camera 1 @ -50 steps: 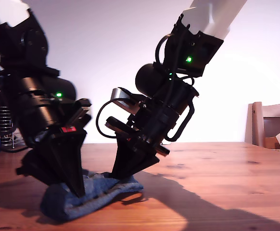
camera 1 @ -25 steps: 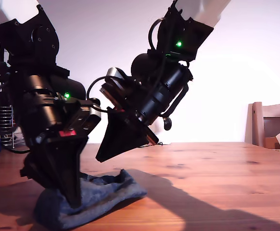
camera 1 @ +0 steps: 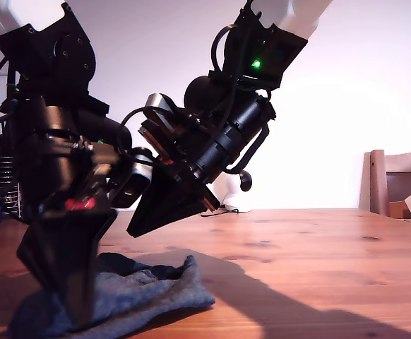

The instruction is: Fold the socks in front of you. After folding them, place them to the right side.

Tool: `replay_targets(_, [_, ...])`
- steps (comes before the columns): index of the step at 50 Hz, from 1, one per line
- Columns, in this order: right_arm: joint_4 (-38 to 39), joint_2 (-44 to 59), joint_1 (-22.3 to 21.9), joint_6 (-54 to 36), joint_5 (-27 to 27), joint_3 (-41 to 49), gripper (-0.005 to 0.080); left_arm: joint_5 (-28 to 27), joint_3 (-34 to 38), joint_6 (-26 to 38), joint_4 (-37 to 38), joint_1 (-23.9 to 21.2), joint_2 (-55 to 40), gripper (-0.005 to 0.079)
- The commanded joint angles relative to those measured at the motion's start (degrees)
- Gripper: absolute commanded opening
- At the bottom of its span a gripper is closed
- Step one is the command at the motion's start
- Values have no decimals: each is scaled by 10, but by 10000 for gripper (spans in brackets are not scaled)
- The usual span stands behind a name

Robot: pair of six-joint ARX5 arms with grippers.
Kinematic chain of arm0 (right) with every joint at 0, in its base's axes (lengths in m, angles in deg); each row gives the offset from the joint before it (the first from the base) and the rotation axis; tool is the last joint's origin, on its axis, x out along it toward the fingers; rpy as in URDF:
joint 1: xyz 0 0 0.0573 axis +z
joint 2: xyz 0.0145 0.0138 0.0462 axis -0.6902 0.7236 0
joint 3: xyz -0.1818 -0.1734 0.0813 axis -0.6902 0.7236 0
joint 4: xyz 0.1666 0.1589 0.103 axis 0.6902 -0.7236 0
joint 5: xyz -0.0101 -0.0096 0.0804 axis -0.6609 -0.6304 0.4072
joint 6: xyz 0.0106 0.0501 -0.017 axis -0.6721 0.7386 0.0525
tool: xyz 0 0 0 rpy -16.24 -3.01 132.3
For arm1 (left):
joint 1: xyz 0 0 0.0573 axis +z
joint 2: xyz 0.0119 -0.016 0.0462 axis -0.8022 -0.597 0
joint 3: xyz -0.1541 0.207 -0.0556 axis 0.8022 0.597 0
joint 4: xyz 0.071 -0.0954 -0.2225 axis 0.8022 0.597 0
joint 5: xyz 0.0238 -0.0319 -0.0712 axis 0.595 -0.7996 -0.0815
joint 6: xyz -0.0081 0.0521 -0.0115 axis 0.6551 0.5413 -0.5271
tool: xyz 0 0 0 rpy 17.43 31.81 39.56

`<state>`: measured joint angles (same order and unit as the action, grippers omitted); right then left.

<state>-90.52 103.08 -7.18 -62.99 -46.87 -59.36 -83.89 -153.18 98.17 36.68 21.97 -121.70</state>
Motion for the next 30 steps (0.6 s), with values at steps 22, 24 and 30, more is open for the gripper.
replay_targets(22, [-108,14,-105,-57,11,6,-10,203,2,235,-116,-26,8,-20])
replay_targets(24, [-106,14,-113,-47,15,6,-10,203,2,249,-124,-27,8,-20])
replay_targets(30, [-94,14,-122,-36,18,6,-10,203,2,294,-140,-30,8,-20])
